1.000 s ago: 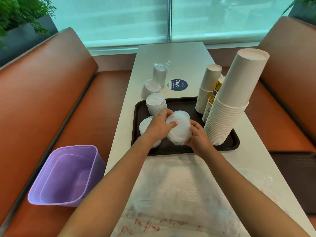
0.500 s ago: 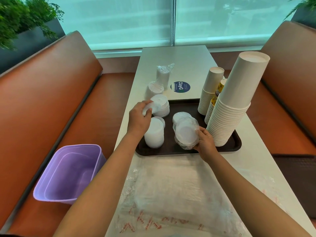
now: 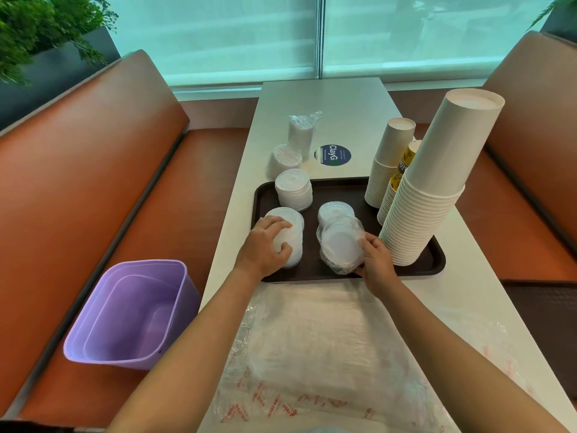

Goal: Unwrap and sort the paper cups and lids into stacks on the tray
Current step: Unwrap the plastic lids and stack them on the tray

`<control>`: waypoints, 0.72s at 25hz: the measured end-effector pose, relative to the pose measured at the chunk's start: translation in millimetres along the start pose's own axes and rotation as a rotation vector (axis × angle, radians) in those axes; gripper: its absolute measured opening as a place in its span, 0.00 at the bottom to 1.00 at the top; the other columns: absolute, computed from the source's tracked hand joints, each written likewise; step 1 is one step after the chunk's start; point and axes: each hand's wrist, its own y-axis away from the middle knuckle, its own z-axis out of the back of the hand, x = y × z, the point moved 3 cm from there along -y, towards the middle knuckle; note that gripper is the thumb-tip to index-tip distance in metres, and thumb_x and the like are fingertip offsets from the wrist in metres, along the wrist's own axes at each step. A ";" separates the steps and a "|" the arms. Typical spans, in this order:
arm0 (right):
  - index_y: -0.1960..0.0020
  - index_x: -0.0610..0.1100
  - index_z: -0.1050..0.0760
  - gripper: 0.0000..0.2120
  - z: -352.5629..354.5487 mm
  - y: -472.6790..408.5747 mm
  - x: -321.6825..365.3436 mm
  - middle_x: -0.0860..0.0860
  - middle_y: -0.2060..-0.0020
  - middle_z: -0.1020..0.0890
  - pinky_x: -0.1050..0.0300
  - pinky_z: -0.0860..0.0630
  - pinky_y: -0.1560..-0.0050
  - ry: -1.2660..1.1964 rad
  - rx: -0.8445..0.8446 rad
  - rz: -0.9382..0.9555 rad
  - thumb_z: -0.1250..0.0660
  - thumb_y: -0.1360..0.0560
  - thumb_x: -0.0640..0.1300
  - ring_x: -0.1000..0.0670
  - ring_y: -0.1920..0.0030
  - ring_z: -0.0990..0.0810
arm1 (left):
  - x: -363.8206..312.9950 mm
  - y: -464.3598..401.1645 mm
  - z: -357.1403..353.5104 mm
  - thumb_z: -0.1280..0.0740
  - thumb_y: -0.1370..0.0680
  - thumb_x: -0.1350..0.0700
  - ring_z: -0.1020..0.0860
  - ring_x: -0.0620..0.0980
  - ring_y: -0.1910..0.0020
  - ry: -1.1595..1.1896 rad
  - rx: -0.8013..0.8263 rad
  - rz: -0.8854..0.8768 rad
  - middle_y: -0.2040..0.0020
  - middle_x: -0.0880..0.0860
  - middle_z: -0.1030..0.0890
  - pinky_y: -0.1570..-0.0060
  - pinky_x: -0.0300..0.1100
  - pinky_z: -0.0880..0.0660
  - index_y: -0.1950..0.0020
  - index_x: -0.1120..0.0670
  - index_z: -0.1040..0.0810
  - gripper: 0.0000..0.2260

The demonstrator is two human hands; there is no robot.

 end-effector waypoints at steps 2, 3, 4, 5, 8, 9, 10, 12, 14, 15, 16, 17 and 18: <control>0.35 0.39 0.31 0.14 -0.2 -0.3 -0.1 0.50 0.50 0.24 0.42 0.25 0.44 -0.008 0.001 -0.007 0.41 0.20 0.42 0.46 0.46 0.26 | 1.2 0.3 -1.5 0.30 0.28 0.61 0.27 0.53 0.38 -0.028 -0.001 -0.043 0.39 0.54 0.23 0.35 0.42 0.33 0.40 0.58 0.21 0.17; 0.35 0.39 0.31 0.14 -0.3 -0.2 0.2 0.50 0.50 0.25 0.43 0.25 0.45 -0.015 -0.001 -0.012 0.41 0.19 0.41 0.46 0.45 0.26 | 1.4 0.5 -1.3 0.30 0.28 0.60 0.26 0.54 0.39 -0.037 -0.006 -0.059 0.40 0.54 0.22 0.34 0.45 0.32 0.41 0.58 0.21 0.16; 0.35 0.40 0.31 0.14 -0.5 -0.3 0.7 0.50 0.49 0.25 0.43 0.24 0.46 -0.022 -0.004 -0.018 0.41 0.19 0.41 0.46 0.45 0.26 | 2.0 0.9 -0.8 0.29 0.29 0.60 0.25 0.54 0.40 -0.046 -0.020 -0.072 0.41 0.55 0.22 0.34 0.51 0.31 0.42 0.58 0.20 0.16; 0.37 0.40 0.30 0.12 -0.9 -0.2 1.6 0.49 0.48 0.25 0.45 0.23 0.49 -0.029 -0.001 -0.021 0.41 0.19 0.41 0.45 0.45 0.26 | 2.1 0.9 0.2 0.29 0.30 0.58 0.26 0.54 0.41 -0.062 -0.056 -0.093 0.42 0.56 0.21 0.35 0.55 0.30 0.43 0.58 0.20 0.16; 0.42 0.45 0.29 0.07 -8.2 1.1 7.0 0.46 0.42 0.26 0.48 0.20 0.54 -0.036 0.049 -0.003 0.42 0.19 0.42 0.44 0.42 0.25 | -14.6 -0.1 5.5 0.33 0.30 0.52 0.28 0.50 0.45 -0.094 -0.295 -0.240 0.46 0.58 0.22 0.43 0.47 0.27 0.47 0.58 0.19 0.15; 0.43 0.46 0.29 0.07 -12.0 1.3 10.1 0.45 0.40 0.26 0.48 0.20 0.54 -0.027 0.068 0.012 0.42 0.19 0.42 0.43 0.41 0.25 | -26.9 -1.9 7.5 0.35 0.28 0.52 0.28 0.49 0.47 -0.053 -0.347 -0.283 0.48 0.58 0.21 0.47 0.43 0.26 0.49 0.57 0.19 0.13; 0.42 0.45 0.29 0.08 -15.7 1.8 13.1 0.45 0.40 0.26 0.49 0.20 0.53 -0.017 0.088 0.030 0.41 0.19 0.42 0.43 0.41 0.25 | -40.8 -5.0 9.0 0.35 0.27 0.53 0.27 0.48 0.49 0.003 -0.348 -0.312 0.50 0.57 0.21 0.50 0.42 0.24 0.51 0.57 0.18 0.11; 0.40 0.44 0.29 0.09 -23.0 4.1 19.3 0.44 0.40 0.26 0.50 0.19 0.53 -0.021 0.119 0.073 0.42 0.19 0.42 0.43 0.41 0.24 | -65.2 -12.9 6.3 0.32 0.26 0.55 0.25 0.49 0.49 0.082 -0.216 -0.314 0.49 0.56 0.21 0.51 0.45 0.22 0.50 0.56 0.17 0.08; 0.41 0.43 0.29 0.09 -28.0 7.4 25.5 0.44 0.42 0.24 0.52 0.19 0.55 -0.075 0.137 0.116 0.42 0.20 0.40 0.44 0.44 0.23 | -75.3 -20.6 0.6 0.30 0.26 0.54 0.28 0.52 0.40 0.011 -0.064 -0.207 0.39 0.55 0.26 0.43 0.48 0.26 0.42 0.52 0.20 0.12; 0.43 0.43 0.28 0.08 -29.2 9.3 28.8 0.44 0.44 0.23 0.53 0.20 0.56 -0.110 0.147 0.132 0.42 0.20 0.39 0.44 0.46 0.23 | -75.1 -24.3 -1.5 0.29 0.26 0.53 0.31 0.52 0.37 -0.018 0.003 -0.134 0.35 0.54 0.30 0.39 0.47 0.29 0.38 0.50 0.23 0.17; 0.45 0.43 0.27 0.07 -29.4 10.6 32.0 0.44 0.46 0.22 0.54 0.21 0.56 -0.127 0.156 0.146 0.42 0.20 0.38 0.45 0.47 0.22 | -74.4 -27.6 -2.0 0.28 0.26 0.53 0.33 0.52 0.35 0.006 0.070 -0.064 0.33 0.53 0.33 0.38 0.46 0.31 0.35 0.49 0.25 0.20; 0.45 0.43 0.27 0.08 -29.7 11.4 35.0 0.44 0.47 0.22 0.54 0.21 0.55 -0.125 0.163 0.159 0.42 0.20 0.38 0.45 0.48 0.22 | -74.6 -29.9 -2.2 0.28 0.27 0.54 0.32 0.52 0.35 0.071 0.125 -0.015 0.33 0.52 0.32 0.38 0.44 0.32 0.34 0.49 0.27 0.22; 0.44 0.42 0.27 0.08 -29.6 11.6 37.6 0.45 0.48 0.21 0.54 0.22 0.54 -0.112 0.161 0.167 0.43 0.20 0.39 0.46 0.48 0.22 | -75.6 -31.3 -2.7 0.27 0.27 0.55 0.31 0.52 0.36 0.131 0.159 0.007 0.33 0.53 0.31 0.39 0.42 0.32 0.34 0.50 0.27 0.23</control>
